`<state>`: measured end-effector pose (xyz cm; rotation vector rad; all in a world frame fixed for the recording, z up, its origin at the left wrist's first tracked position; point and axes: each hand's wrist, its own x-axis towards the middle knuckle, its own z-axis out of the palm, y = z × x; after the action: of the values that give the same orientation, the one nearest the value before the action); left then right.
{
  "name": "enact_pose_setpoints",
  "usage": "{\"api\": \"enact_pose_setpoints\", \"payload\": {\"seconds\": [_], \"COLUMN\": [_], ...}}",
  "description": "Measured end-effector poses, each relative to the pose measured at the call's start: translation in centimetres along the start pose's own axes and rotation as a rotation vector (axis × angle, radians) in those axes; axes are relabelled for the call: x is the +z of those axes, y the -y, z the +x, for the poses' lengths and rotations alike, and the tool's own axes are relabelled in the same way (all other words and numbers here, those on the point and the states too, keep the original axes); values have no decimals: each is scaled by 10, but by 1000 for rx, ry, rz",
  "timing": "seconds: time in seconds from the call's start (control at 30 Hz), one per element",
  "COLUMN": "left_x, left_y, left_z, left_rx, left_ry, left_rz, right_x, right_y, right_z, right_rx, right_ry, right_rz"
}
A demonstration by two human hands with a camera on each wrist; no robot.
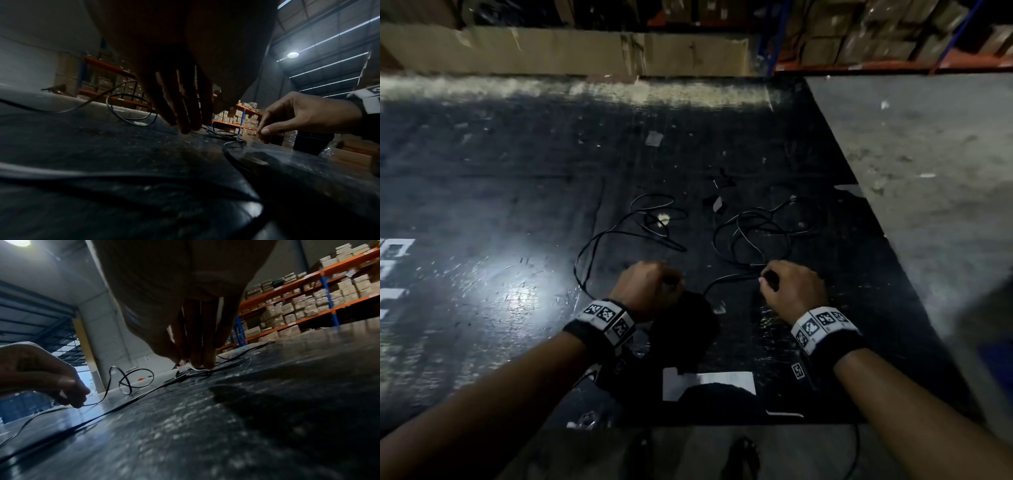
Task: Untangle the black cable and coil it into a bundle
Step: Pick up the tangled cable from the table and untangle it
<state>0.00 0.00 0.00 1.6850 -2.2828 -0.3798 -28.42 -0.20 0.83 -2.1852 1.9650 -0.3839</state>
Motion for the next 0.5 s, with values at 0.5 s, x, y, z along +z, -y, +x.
{"api": "enact_pose_setpoints", "payload": {"seconds": [0.5], "left_x": [44], "left_y": [-35], "left_z": [92], "left_rx": [117], "left_ry": [133], "left_rz": [-3], "right_x": [31], "right_y": [1], "right_z": [53], "right_rx": [-4], "right_ry": [83], "right_rz": [60]}}
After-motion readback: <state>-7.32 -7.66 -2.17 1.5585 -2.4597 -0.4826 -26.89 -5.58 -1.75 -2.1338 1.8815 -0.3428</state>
